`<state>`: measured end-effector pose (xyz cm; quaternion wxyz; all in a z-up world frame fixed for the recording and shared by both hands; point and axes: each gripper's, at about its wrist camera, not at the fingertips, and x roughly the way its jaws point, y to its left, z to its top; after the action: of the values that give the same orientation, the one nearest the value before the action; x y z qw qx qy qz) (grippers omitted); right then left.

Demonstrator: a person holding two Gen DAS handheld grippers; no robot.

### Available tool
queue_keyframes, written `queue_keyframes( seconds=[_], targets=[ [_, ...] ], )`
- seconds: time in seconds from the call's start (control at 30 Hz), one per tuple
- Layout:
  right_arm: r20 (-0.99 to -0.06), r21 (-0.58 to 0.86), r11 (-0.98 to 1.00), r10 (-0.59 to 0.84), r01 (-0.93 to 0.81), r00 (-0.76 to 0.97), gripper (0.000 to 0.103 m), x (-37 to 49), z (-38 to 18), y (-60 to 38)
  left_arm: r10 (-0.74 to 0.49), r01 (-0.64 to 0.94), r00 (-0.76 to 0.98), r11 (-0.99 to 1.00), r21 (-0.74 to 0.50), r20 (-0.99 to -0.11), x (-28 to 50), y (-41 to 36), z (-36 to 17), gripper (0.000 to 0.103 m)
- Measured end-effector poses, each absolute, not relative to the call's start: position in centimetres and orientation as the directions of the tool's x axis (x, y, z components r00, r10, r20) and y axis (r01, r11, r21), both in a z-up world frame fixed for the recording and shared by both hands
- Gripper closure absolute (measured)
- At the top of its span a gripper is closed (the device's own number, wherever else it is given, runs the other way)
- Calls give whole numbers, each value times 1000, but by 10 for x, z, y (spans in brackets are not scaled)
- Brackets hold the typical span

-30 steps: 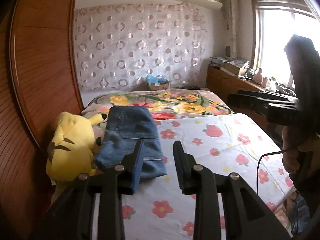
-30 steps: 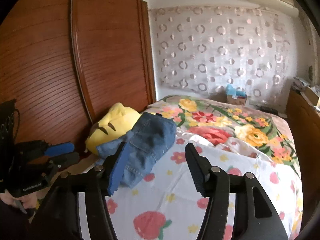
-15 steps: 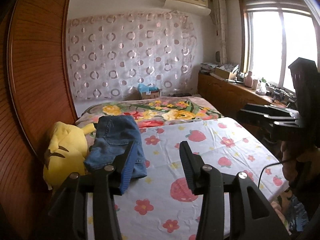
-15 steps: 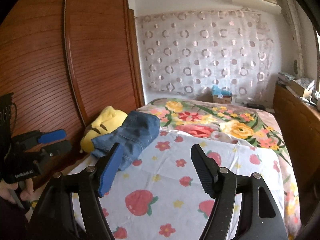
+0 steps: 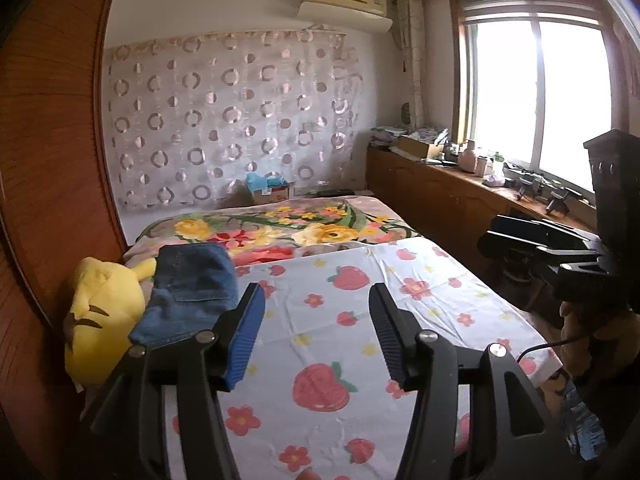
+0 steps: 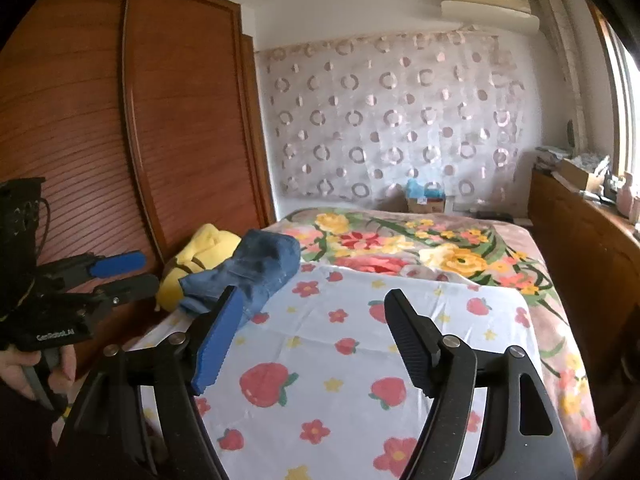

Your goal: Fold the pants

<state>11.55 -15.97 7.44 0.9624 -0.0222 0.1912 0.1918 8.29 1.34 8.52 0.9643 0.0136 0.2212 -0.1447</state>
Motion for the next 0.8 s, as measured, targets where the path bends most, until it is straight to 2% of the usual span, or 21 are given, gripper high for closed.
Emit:
queue_keyframes(
  seconds=[0.33, 0.8],
  targets=[
    [-353, 37, 949, 305, -312, 885, 21, 95, 75, -193, -238, 247, 866, 968, -37, -440, 86, -17, 91, 49],
    [-344, 35, 974, 222, -224, 912, 20, 70, 73, -225, -220, 229, 858, 973, -38, -464, 79, -44, 85, 48]
  ],
)
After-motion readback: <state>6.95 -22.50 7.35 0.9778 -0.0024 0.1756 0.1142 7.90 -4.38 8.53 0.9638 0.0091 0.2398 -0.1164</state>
